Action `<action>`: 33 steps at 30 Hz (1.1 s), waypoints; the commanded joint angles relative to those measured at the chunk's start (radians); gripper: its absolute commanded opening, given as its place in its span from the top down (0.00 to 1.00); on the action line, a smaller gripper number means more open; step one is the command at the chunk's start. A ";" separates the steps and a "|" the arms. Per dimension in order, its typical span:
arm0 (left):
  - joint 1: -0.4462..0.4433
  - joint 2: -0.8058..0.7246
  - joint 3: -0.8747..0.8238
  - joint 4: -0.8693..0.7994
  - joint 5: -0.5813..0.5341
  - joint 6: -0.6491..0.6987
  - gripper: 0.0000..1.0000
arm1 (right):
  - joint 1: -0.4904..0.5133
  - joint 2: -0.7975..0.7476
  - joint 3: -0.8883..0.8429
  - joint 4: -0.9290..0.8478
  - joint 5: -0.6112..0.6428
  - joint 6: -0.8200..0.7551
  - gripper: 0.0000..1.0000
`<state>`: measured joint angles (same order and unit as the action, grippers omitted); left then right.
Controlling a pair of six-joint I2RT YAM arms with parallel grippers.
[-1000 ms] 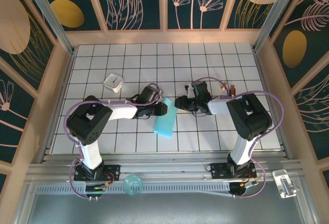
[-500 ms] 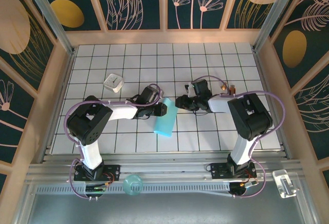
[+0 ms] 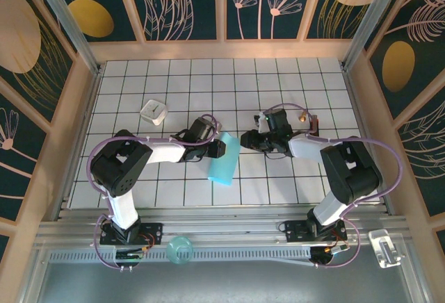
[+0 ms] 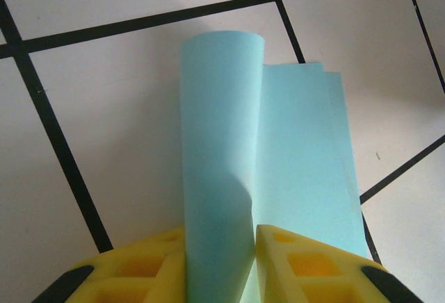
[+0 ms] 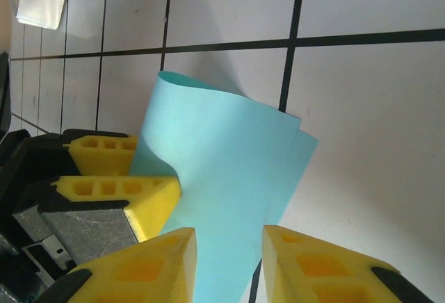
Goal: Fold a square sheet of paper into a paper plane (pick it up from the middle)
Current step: First fold in half a square sheet of paper at the center of the table.
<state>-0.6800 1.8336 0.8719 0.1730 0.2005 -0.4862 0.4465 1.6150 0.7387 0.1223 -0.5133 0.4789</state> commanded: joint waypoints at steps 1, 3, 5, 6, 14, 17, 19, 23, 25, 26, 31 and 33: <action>0.003 0.045 -0.039 -0.082 -0.041 0.034 0.70 | -0.001 0.027 0.004 0.023 0.016 0.035 0.71; 0.002 0.045 -0.042 -0.083 -0.044 0.041 0.69 | 0.005 0.054 0.019 0.042 0.018 0.046 0.71; 0.002 0.047 -0.042 -0.087 -0.047 0.048 0.68 | 0.011 0.079 0.037 0.052 0.021 0.049 0.72; 0.002 0.048 -0.042 -0.089 -0.048 0.051 0.68 | 0.013 0.093 0.046 0.053 0.024 0.049 0.72; 0.003 0.049 -0.042 -0.100 -0.049 0.067 0.67 | 0.015 0.171 0.072 0.053 0.058 0.044 0.74; 0.002 0.052 -0.036 -0.113 -0.047 0.081 0.65 | 0.015 0.193 0.080 0.054 0.060 0.040 0.74; 0.002 0.053 -0.033 -0.123 -0.051 0.090 0.65 | 0.015 0.201 0.088 0.054 0.059 0.038 0.74; 0.003 0.054 -0.030 -0.133 -0.061 0.102 0.65 | 0.015 0.213 0.096 0.052 0.058 0.037 0.74; 0.002 0.055 -0.029 -0.132 -0.063 0.104 0.65 | 0.015 0.212 0.094 0.054 0.058 0.037 0.75; 0.002 0.058 -0.030 -0.132 -0.064 0.103 0.65 | 0.014 0.214 0.093 0.054 0.058 0.036 0.75; 0.002 0.058 -0.034 -0.127 -0.069 0.101 0.66 | 0.014 0.216 0.089 0.051 0.059 0.035 0.75; 0.002 0.058 -0.036 -0.127 -0.076 0.099 0.67 | 0.013 0.214 0.087 0.052 0.061 0.034 0.75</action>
<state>-0.6838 1.8332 0.8696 0.1749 0.1997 -0.4072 0.4561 1.7924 0.8165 0.1600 -0.4808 0.5152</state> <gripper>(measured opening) 0.334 0.251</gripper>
